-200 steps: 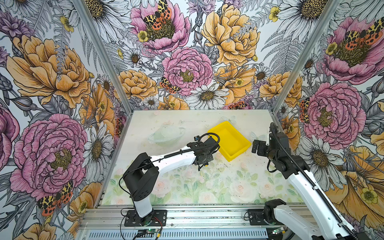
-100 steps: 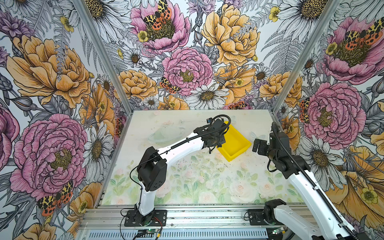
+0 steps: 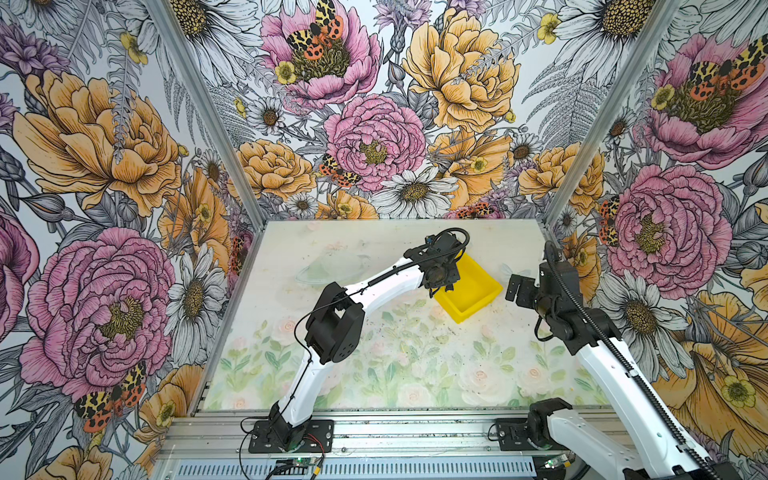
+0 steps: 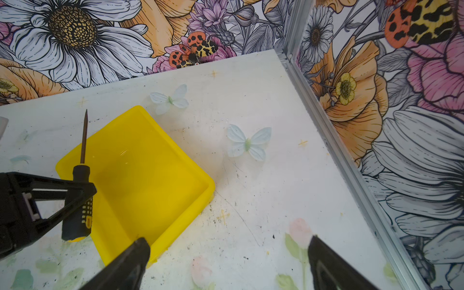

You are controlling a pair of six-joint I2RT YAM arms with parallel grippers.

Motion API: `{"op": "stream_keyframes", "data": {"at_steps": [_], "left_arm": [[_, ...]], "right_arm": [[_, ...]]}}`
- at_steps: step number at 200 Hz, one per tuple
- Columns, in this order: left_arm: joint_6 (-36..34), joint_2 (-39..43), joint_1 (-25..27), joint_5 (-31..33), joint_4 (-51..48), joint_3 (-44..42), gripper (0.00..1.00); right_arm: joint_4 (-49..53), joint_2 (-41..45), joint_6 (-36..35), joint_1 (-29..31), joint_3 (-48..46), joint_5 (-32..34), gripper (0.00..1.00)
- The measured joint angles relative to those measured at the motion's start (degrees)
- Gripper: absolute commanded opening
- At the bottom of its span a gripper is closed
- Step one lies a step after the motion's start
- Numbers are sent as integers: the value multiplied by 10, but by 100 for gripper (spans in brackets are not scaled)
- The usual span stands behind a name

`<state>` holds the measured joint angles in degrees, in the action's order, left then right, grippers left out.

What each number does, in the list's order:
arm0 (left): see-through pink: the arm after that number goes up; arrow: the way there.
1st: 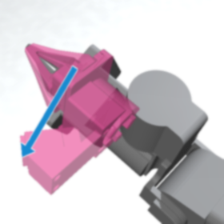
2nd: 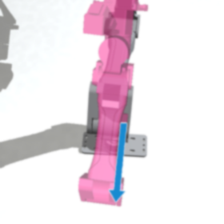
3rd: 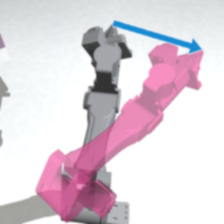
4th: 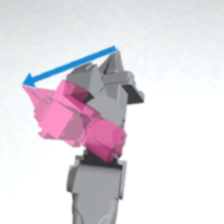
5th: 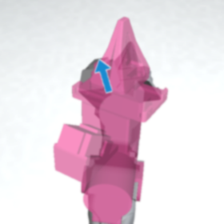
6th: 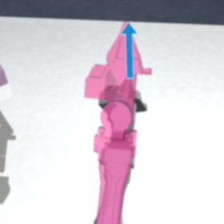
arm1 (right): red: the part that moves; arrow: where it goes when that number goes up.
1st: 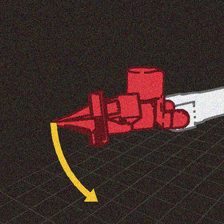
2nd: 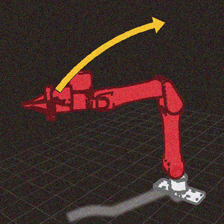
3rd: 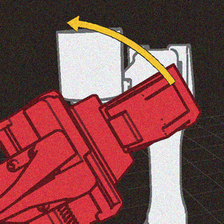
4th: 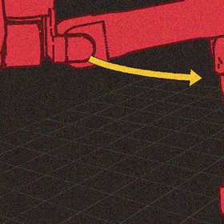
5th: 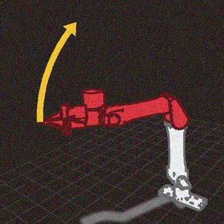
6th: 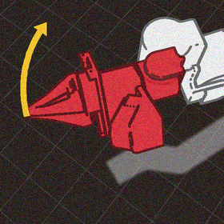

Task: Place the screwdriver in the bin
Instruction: 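Lift the screwdriver with the left gripper and carry it over the yellow bin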

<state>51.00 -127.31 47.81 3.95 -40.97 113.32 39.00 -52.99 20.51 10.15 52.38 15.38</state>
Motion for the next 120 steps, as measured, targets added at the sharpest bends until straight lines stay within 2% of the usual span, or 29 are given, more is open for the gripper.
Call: {"op": "stream_keyframes", "data": {"at_steps": [120], "left_arm": [[-2,-36,0,-21,-3,42,0]], "right_arm": [[0,5,-9,-12,0,0,99]]}}
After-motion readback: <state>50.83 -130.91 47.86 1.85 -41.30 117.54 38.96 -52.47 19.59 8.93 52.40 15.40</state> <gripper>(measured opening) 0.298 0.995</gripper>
